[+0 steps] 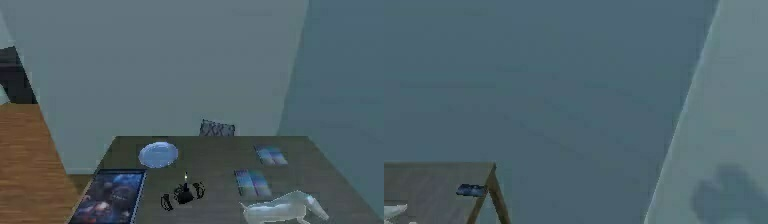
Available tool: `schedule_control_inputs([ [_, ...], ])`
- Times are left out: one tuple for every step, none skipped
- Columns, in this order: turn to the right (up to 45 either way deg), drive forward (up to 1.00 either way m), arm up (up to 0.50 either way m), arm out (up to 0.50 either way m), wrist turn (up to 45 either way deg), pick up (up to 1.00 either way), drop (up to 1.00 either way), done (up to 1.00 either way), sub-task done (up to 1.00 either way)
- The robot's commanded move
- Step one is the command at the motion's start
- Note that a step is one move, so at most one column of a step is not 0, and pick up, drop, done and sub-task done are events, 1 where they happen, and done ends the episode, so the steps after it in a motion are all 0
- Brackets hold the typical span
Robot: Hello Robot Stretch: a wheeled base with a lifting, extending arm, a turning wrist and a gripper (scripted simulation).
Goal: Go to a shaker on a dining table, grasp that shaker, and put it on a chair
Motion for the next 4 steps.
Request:
schedule_control_inputs([
  [-45.0, 0.00, 0.00, 0.00, 0.0, 0.00, 0.00, 0.00, 0.00],
  [-30.0, 0.00, 0.00, 0.00, 0.0, 0.00, 0.00, 0.00, 0.00],
  [0.0, 0.60, 0.00, 0.00, 0.0, 0.00, 0.00, 0.00, 0.00],
  [24.0, 0.00, 0.00, 0.00, 0.0, 0.00, 0.00, 0.00, 0.00],
])
